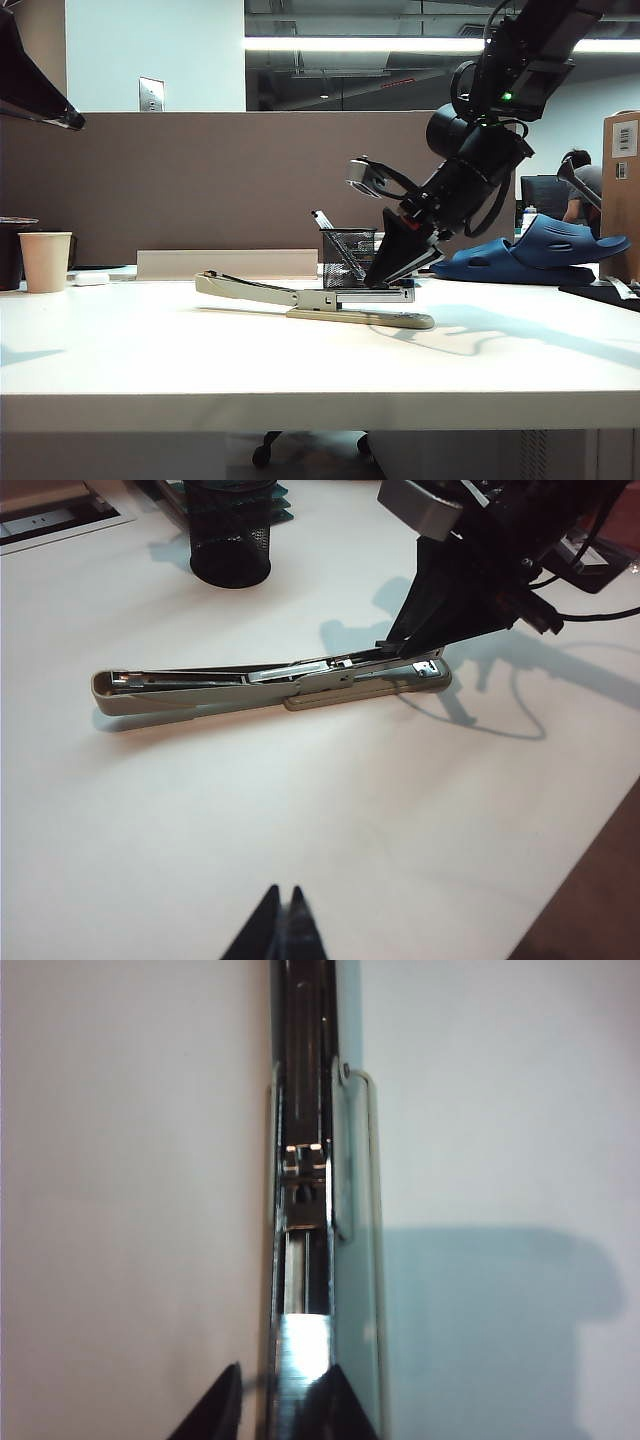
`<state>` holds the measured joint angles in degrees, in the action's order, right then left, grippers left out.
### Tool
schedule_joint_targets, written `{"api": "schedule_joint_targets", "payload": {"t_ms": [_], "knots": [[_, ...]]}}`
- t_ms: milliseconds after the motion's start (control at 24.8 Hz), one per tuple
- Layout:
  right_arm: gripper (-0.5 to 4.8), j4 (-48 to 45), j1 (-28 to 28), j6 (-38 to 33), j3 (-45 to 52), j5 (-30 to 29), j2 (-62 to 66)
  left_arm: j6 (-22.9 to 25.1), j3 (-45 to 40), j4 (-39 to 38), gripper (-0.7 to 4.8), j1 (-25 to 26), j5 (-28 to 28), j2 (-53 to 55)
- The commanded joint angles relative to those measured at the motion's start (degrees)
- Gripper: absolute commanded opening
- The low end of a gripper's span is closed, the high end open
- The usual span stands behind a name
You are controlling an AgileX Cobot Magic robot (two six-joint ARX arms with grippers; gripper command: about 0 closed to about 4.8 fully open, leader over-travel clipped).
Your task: Pick up a set of staples and put them into the open stapler.
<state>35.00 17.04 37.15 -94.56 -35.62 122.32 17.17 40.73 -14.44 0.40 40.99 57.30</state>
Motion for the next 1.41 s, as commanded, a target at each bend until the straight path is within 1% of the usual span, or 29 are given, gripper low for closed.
{"api": "schedule_joint_targets", "payload": {"t_ms": [40,121,484,604,685,967,1048,1088,1410], "knots": [[1.09,-0.09,0.11,0.2,-0.26,-0.33,-0.59,0.46,0.2,0.31,-0.02,0.0,0.37,-0.13],[1.19,-0.07,0.11,0.2,-0.26,-0.28,-0.92,0.46,0.2,0.31,-0.02,0.0,0.37,-0.13],[1.18,1.11,0.37,0.52,-0.26,-0.2,-2.23,0.46,0.2,0.33,-0.02,0.0,0.37,-0.13],[1.17,0.7,0.37,0.63,-0.24,0.57,-2.23,0.46,0.2,0.33,-0.02,0.0,0.37,-0.13],[1.17,0.63,0.37,0.63,-0.24,2.32,-1.92,0.46,0.2,0.31,-0.02,0.0,0.37,-0.13],[1.17,0.81,0.42,0.59,-0.15,2.27,-1.27,0.44,0.2,0.31,-0.02,0.0,0.37,-0.13],[1.1,1.18,0.42,0.59,-0.15,2.29,-1.25,0.44,0.2,0.31,-0.02,0.0,0.37,-0.13],[0.95,1.22,0.42,0.59,-0.15,2.29,-1.2,0.46,0.2,0.31,-0.02,0.0,0.39,-0.13],[0.94,2.05,0.44,0.61,-0.17,2.27,-1.18,0.46,0.2,0.31,-0.02,0.0,0.39,-0.13]]}}
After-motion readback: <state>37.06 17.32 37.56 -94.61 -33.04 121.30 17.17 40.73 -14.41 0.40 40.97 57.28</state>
